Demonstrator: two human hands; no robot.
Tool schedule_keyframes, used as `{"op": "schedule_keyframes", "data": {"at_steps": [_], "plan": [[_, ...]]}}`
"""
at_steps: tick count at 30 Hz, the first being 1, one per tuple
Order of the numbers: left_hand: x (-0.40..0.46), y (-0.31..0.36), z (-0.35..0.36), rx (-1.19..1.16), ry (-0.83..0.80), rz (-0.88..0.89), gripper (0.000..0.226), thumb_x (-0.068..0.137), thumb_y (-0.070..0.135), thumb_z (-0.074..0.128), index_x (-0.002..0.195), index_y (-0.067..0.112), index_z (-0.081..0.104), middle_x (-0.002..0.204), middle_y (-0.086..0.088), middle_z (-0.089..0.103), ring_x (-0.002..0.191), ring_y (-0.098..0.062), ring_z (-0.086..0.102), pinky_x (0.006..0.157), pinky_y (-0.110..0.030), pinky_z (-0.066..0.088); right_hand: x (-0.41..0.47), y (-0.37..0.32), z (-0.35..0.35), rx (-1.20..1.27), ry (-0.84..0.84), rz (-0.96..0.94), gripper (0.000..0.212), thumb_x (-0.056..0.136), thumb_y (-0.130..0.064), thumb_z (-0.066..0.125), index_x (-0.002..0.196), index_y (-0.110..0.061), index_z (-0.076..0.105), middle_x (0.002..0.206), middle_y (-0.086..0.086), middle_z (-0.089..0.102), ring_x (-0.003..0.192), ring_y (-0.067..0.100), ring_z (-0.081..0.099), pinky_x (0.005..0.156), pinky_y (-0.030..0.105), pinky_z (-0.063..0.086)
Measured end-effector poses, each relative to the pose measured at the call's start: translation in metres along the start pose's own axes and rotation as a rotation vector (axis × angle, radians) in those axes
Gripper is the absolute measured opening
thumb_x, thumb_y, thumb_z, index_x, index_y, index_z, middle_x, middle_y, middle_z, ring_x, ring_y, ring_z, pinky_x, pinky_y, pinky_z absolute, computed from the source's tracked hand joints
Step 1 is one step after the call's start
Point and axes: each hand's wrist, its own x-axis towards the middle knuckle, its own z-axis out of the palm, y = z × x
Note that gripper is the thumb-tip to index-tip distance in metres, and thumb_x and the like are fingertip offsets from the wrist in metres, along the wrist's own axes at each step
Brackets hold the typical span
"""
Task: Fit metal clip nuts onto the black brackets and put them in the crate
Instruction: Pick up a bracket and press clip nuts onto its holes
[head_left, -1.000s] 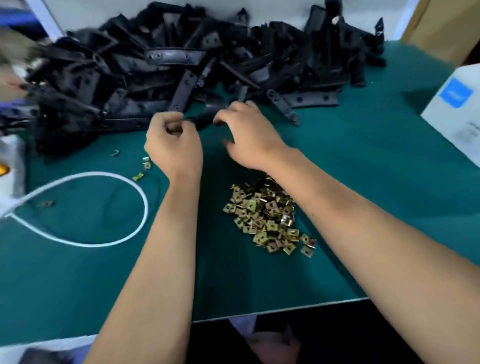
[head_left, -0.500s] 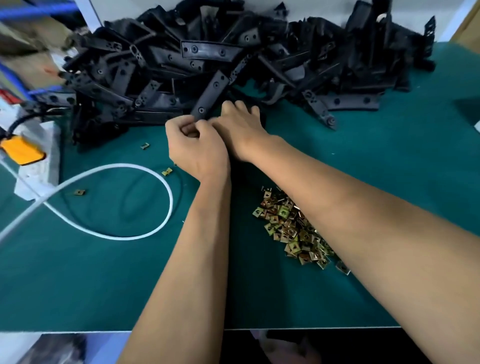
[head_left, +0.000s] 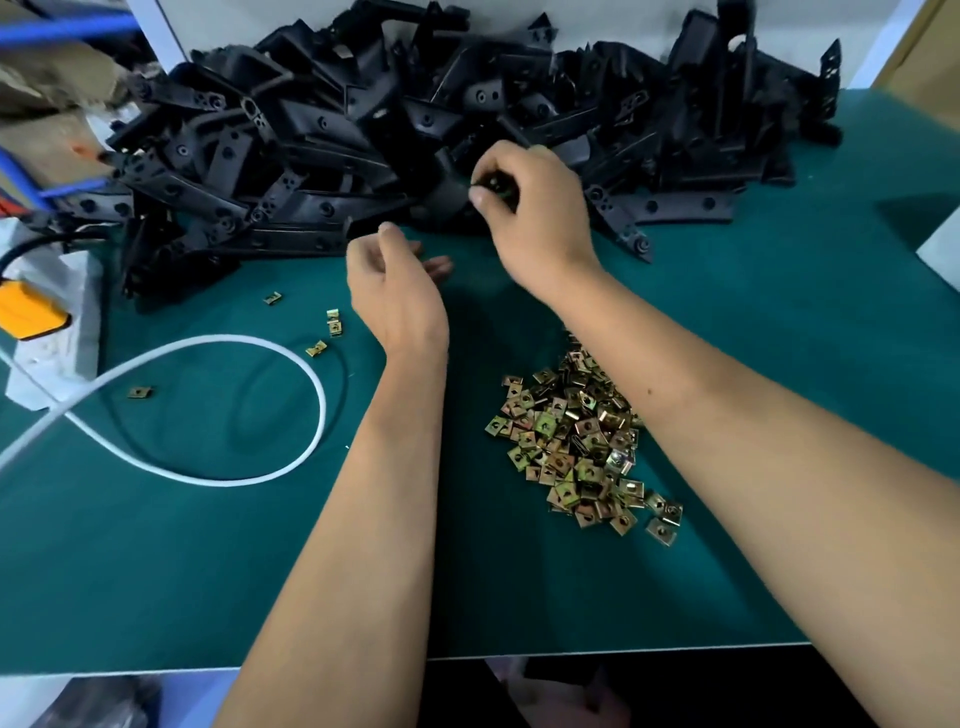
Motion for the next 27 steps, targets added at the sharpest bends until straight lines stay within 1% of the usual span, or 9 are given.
{"op": "schedule_keyframes", "data": {"at_steps": [4,7,10,14,17,19,23,25,27], "plan": [[-0.005,-0.002,0.008,-0.123,-0.255,-0.221,0.037,0.107,0.039,0.049,0.104,0.003,0.058,0.097,-0.016,0.063,0.061,-0.02,0.072,0.077,-0.041,0.063,0.002,0.001,-0.017,0.104,0.162,0.064,0.011,0.095,-0.021,0.07,0.086,-0.018,0.076,0.081,-0.012,0.07,0.078,0.004,0.066,0.076,0.024,0.054],[-0.008,0.002,0.008,-0.29,-0.404,-0.398,0.057,0.104,0.053,0.049,0.119,-0.003,0.055,0.113,-0.024,0.065,0.078,-0.029,0.077,0.075,-0.038,0.062,-0.006,0.0,-0.025,0.285,0.2,0.072,0.009,0.093,-0.012,0.073,0.085,-0.009,0.074,0.07,-0.006,0.07,0.06,0.008,0.069,0.065,0.031,0.061],[-0.009,0.007,0.007,-0.393,-0.537,-0.544,0.068,0.103,0.059,0.045,0.13,-0.003,0.049,0.118,-0.031,0.068,0.095,-0.038,0.076,0.074,-0.036,0.062,-0.017,0.002,-0.033,0.325,0.203,-0.003,0.014,0.087,-0.013,0.08,0.096,-0.007,0.072,0.081,-0.001,0.071,0.072,0.016,0.071,0.07,0.038,0.061],[-0.005,0.02,-0.003,-0.44,-0.721,-0.585,0.056,0.104,0.043,0.047,0.138,-0.002,0.049,0.114,-0.023,0.072,0.097,-0.031,0.074,0.082,-0.034,0.062,-0.022,0.007,-0.052,0.235,0.186,-0.105,0.02,0.081,-0.012,0.083,0.097,-0.006,0.072,0.09,0.003,0.071,0.082,0.017,0.07,0.074,0.039,0.057],[-0.008,0.027,-0.008,-0.449,-0.827,-0.521,0.028,0.099,0.02,0.049,0.117,0.002,0.06,0.102,-0.016,0.075,0.094,-0.029,0.073,0.085,-0.036,0.06,-0.023,0.011,-0.063,0.153,0.168,-0.192,0.012,0.079,-0.011,0.082,0.084,-0.005,0.073,0.091,0.002,0.073,0.087,0.014,0.069,0.071,0.037,0.056],[-0.014,0.028,-0.003,-0.429,-0.801,-0.537,0.024,0.101,0.015,0.045,0.114,0.001,0.06,0.098,-0.018,0.073,0.083,-0.027,0.071,0.077,-0.034,0.059,-0.029,0.01,-0.065,0.174,0.116,-0.21,0.013,0.08,-0.01,0.082,0.091,-0.007,0.074,0.098,-0.001,0.075,0.096,0.01,0.07,0.076,0.036,0.058],[-0.015,0.028,0.004,-0.403,-0.572,-0.419,0.011,0.106,0.008,0.038,0.106,0.01,0.049,0.082,-0.01,0.062,0.053,-0.013,0.05,0.053,-0.023,0.043,-0.045,0.024,-0.07,0.24,0.014,-0.095,0.046,0.084,-0.02,0.083,0.125,-0.022,0.063,0.107,-0.009,0.075,0.095,0.002,0.072,0.075,0.022,0.057],[-0.011,0.032,0.001,-0.425,-0.456,-0.264,0.01,0.108,0.011,0.037,0.104,0.013,0.046,0.08,-0.007,0.06,0.052,-0.013,0.046,0.052,-0.024,0.039,-0.051,0.038,-0.075,0.169,-0.085,-0.004,0.029,0.088,-0.03,0.081,0.113,-0.021,0.069,0.095,-0.01,0.075,0.082,0.005,0.071,0.076,0.029,0.059],[-0.009,0.037,-0.003,-0.382,-0.348,-0.057,0.013,0.11,0.014,0.037,0.118,0.01,0.045,0.081,-0.006,0.067,0.056,-0.018,0.053,0.056,-0.03,0.046,-0.057,0.05,-0.078,-0.004,-0.28,0.048,0.021,0.088,-0.045,0.077,0.092,-0.024,0.074,0.082,-0.012,0.072,0.074,0.003,0.066,0.076,0.038,0.058]]}}
